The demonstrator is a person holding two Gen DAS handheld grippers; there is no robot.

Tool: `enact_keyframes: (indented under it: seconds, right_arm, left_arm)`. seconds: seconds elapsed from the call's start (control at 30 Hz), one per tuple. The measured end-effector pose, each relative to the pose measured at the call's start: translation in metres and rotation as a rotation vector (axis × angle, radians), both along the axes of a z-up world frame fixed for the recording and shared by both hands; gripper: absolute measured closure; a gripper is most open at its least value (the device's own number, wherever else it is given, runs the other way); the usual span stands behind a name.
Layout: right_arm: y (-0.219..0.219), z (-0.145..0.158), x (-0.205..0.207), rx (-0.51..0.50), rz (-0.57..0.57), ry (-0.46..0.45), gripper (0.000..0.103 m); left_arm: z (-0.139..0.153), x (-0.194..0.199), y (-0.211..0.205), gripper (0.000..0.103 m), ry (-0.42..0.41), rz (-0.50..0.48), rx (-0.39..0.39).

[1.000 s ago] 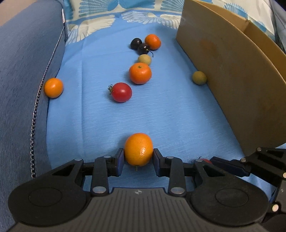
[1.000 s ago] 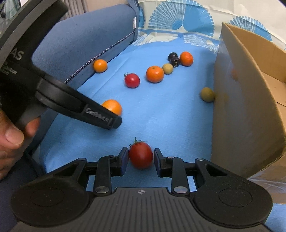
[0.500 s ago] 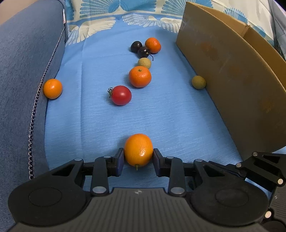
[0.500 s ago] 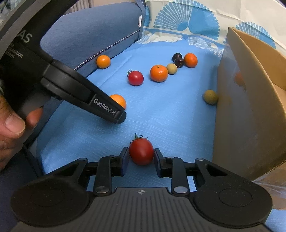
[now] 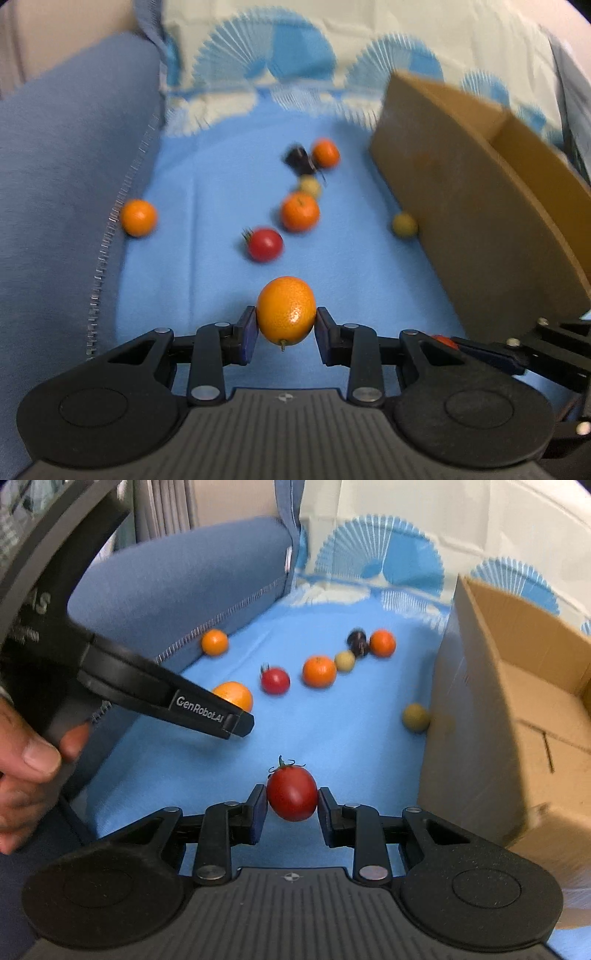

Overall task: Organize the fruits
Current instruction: 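Grasp the mandarin with the left tool while the right tool grasps the red tomato, then carry the mandarin and tomato over the box with both tools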

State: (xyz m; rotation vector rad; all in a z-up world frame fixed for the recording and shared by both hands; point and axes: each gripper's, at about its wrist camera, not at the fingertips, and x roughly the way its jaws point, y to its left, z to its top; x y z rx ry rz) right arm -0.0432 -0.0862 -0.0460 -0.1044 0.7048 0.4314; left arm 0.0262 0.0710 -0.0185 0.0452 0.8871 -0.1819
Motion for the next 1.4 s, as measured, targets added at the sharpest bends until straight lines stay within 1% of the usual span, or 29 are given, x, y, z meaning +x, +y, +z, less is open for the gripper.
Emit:
enact_keyframes:
  seconds: [0.1,0.2,0.33,0.43,0.53,0.6,0.67,0.73,0.77,0.83,0.9,0.97,1.0,1.03,1.1,1.2,1.27,1.4]
  right_arm:
    - [-0.009,0.023,-0.011,0.038,0.016,-0.076,0.072]
    - [-0.020,0.041,-0.021,0.065,0.023,-0.147,0.072]
    - [-0.042,0.063,-0.036,0.088,0.022,-0.242,0.072]
    - [-0.064,0.080,-0.046,0.119,0.024,-0.315,0.072]
    - [-0.092,0.101,-0.053,0.149,0.018,-0.387,0.072]
    - [-0.110,0.113,-0.053,0.156,0.015,-0.427,0.072]
    - [-0.132,0.126,-0.050,0.143,0.004,-0.472,0.072]
    - [-0.153,0.134,-0.045,0.110,-0.022,-0.509,0.072]
    - [-0.163,0.135,-0.043,0.094,-0.043,-0.519,0.072]
    - [-0.185,0.133,-0.035,0.082,-0.100,-0.516,0.072]
    - [-0.207,0.124,-0.029,0.100,-0.175,-0.490,0.072]
    - [-0.221,0.112,-0.026,0.142,-0.225,-0.446,0.072]
    - [-0.227,0.107,-0.020,0.161,-0.246,-0.402,0.072]
    - [-0.226,0.103,-0.015,0.156,-0.256,-0.381,0.072]
    - [-0.226,0.099,-0.012,0.134,-0.260,-0.381,0.072]
    - [-0.225,0.092,-0.008,0.094,-0.259,-0.375,0.072]
    - [-0.225,0.087,-0.009,0.056,-0.265,-0.378,0.072]
    - [-0.230,0.083,-0.008,0.034,-0.302,-0.373,0.072]
  left_arm:
    - [0.012,-0.011,0.010,0.066,-0.054,0.036,-0.053]
    - [0.024,-0.019,0.015,0.066,-0.100,0.057,-0.075]
    - [0.045,-0.026,0.012,0.066,-0.160,0.053,-0.102]
    - [0.063,-0.032,0.002,0.066,-0.200,0.030,-0.110]
    - [0.085,-0.037,-0.014,0.066,-0.249,-0.015,-0.120]
    - [0.095,-0.042,-0.029,0.066,-0.278,-0.049,-0.113]
    - [0.104,-0.045,-0.047,0.066,-0.302,-0.083,-0.089]
    - [0.111,-0.049,-0.064,0.066,-0.352,-0.118,-0.068]
    - [0.114,-0.052,-0.073,0.066,-0.380,-0.144,-0.069]
    - [0.116,-0.056,-0.087,0.066,-0.407,-0.177,-0.096]
    - [0.116,-0.059,-0.102,0.066,-0.422,-0.196,-0.119]
    - [0.112,-0.059,-0.116,0.066,-0.436,-0.210,-0.148]
    - [0.110,-0.061,-0.120,0.066,-0.441,-0.219,-0.164]
    - [0.108,-0.062,-0.125,0.066,-0.450,-0.227,-0.165]
    - [0.104,-0.066,-0.135,0.066,-0.490,-0.241,-0.139]
    - [0.094,-0.068,-0.145,0.066,-0.505,-0.266,-0.115]
    - [0.090,-0.065,-0.151,0.066,-0.502,-0.276,-0.108]
    - [0.078,-0.056,-0.159,0.066,-0.468,-0.279,-0.101]
